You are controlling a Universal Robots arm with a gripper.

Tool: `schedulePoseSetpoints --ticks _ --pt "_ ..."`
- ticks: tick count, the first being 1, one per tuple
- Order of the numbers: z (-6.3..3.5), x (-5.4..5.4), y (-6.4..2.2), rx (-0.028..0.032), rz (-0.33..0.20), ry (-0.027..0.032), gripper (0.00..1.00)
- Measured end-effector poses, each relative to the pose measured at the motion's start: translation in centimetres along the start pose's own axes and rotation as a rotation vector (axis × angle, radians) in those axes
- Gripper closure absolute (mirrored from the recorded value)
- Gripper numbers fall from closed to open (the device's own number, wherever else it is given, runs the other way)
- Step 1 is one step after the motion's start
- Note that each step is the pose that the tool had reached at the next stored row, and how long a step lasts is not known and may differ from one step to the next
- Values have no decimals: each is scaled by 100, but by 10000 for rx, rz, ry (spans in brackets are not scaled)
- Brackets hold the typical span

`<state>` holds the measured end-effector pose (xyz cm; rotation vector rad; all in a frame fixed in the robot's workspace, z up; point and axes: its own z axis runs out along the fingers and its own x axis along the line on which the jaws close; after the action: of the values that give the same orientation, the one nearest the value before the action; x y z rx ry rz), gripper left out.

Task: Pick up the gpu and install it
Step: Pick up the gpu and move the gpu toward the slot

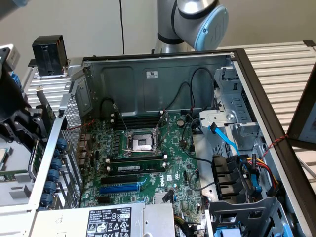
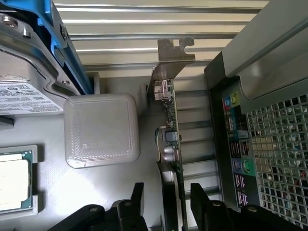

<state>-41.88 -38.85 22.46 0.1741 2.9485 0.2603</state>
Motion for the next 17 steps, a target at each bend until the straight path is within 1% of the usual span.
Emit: schedulePoseSetpoints --ticks 10,11,13,14,17 --pt "18 -18 3 49 -9 -3 49" --pt "18 -19 3 53 -10 -5 51" --pt "20 -25 4 55 -11 -6 51" --pt "21 -28 4 59 -9 -5 59" --pt "25 -32 3 61 -11 -4 59"
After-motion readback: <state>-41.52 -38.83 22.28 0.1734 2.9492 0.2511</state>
